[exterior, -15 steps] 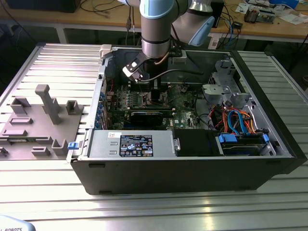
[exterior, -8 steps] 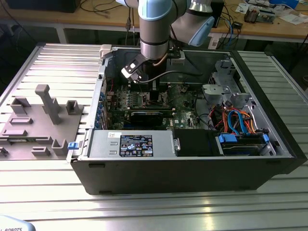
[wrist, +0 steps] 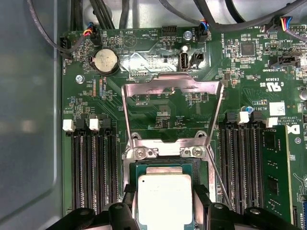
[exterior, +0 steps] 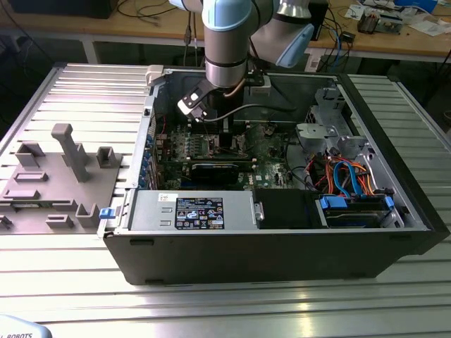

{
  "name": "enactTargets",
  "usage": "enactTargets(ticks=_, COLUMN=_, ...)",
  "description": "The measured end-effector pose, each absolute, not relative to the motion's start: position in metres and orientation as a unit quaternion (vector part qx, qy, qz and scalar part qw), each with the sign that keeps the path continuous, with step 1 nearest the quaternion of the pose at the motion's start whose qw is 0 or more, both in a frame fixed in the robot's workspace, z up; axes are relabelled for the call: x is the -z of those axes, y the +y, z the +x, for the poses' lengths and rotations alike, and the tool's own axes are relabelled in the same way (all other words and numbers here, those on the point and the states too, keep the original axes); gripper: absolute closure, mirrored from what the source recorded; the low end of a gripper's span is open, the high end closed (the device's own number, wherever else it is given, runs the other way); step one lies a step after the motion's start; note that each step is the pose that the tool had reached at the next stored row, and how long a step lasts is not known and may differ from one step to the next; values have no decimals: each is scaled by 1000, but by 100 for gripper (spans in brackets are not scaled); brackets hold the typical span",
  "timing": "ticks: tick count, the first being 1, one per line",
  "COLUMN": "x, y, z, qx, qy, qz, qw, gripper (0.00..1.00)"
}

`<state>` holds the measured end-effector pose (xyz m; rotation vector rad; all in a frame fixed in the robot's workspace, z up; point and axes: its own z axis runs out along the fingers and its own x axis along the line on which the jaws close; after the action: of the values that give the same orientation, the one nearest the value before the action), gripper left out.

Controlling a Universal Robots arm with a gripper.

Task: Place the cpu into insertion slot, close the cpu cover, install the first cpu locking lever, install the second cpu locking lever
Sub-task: 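Place the cpu into insertion slot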

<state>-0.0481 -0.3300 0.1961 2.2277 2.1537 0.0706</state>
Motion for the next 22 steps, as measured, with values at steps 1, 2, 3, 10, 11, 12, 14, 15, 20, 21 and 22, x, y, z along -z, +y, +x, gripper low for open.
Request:
enactTargets(ticks=1, x=-196, y=-330, z=-48, qx=-23, qy=695, qz=719, qw=21, gripper=45)
enactTargets(ticks=2, x=-196, y=-330, z=-48, qx=-23, qy=695, qz=719, qw=21, gripper=45)
enactTargets(ticks=3, x=-196, y=-330, z=-48, qx=-23, qy=695, qz=719, qw=21, gripper=45)
enactTargets(ticks=10, x=-198, y=-336, z=-48, qx=-23, qy=695, qz=719, qw=21, gripper=45)
enactTargets(ticks=11, x=-196, y=-336, z=-47, qx=-22, qy=695, qz=719, qw=21, gripper=45)
enactTargets(ticks=12, x=-195, y=-336, z=-47, qx=-22, qy=695, qz=719, qw=21, gripper=45)
enactTargets(ticks=14, x=-195, y=-336, z=-46, qx=-23, qy=695, qz=719, qw=21, gripper=45)
enactTargets(ticks=15, x=-195, y=-336, z=-46, qx=-23, qy=695, qz=719, qw=21, gripper=45)
enactTargets(ticks=20, x=-195, y=-336, z=-46, qx=-23, qy=695, qz=719, qw=21, gripper=45)
enactTargets(ticks=21, x=-195, y=-336, z=-46, qx=-23, qy=695, qz=719, qw=21, gripper=45)
enactTargets(ticks=22, x=-195, y=-336, z=-45, qx=-23, qy=695, qz=719, qw=21, gripper=38)
